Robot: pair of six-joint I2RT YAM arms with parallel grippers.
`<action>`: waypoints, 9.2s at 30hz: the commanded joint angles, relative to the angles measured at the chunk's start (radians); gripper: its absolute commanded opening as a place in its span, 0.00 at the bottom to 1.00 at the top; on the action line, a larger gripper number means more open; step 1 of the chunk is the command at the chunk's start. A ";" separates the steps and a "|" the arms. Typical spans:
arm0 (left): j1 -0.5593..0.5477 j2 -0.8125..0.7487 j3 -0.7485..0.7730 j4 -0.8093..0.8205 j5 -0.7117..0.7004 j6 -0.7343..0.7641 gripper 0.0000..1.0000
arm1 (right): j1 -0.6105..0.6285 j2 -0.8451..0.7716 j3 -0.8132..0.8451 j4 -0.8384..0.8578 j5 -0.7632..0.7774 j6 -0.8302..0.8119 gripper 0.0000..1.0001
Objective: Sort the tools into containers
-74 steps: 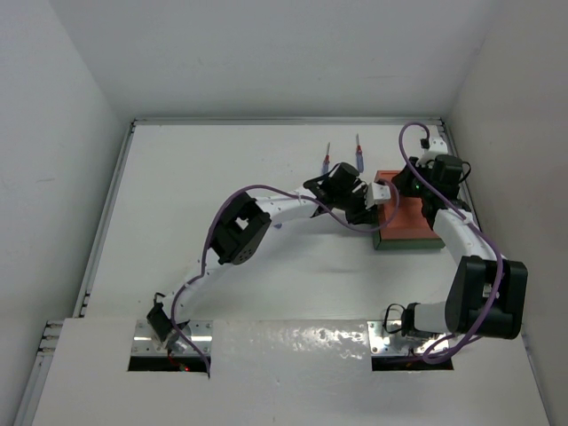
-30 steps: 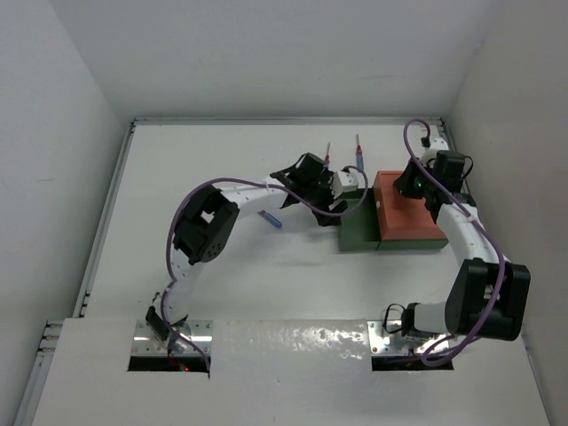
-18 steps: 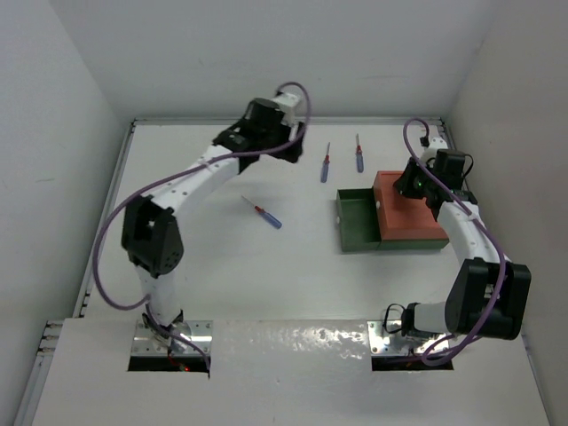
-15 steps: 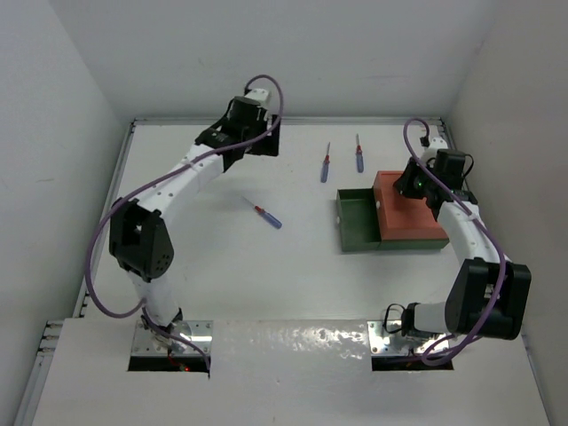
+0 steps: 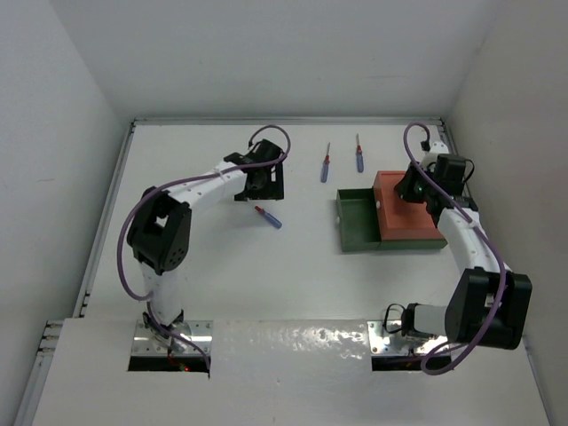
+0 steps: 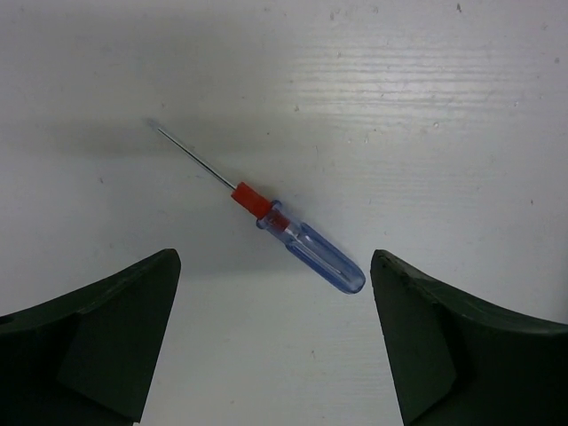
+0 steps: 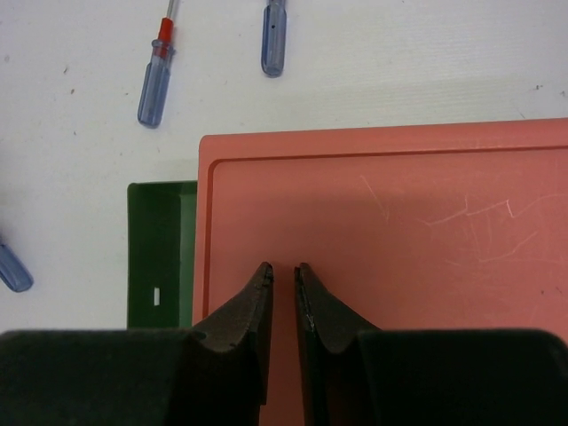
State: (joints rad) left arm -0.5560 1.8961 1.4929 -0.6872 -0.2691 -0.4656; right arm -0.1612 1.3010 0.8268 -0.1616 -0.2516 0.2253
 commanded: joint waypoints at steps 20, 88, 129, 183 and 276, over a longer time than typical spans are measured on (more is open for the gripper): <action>-0.021 0.135 -0.057 0.063 0.031 -0.110 0.00 | 0.005 -0.017 -0.089 -0.217 0.087 -0.041 0.16; -0.147 0.536 0.782 0.419 -0.168 0.375 0.54 | 0.003 -0.037 -0.135 -0.204 0.078 -0.044 0.17; -0.139 0.762 0.788 0.341 0.002 0.401 0.33 | 0.003 0.055 -0.150 -0.182 0.077 -0.043 0.17; -0.285 0.304 0.408 0.128 0.568 0.119 0.00 | 0.003 -0.037 -0.138 -0.223 0.084 -0.029 0.17; 0.588 -0.108 0.087 0.324 0.669 0.193 0.42 | 0.334 1.320 1.417 -0.506 0.446 -0.009 0.30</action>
State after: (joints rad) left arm 0.0135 1.8187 1.5764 -0.3931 0.3832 -0.2630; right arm 0.1726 2.5774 2.2410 -0.6830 0.1989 0.1783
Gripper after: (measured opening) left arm 0.415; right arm 0.342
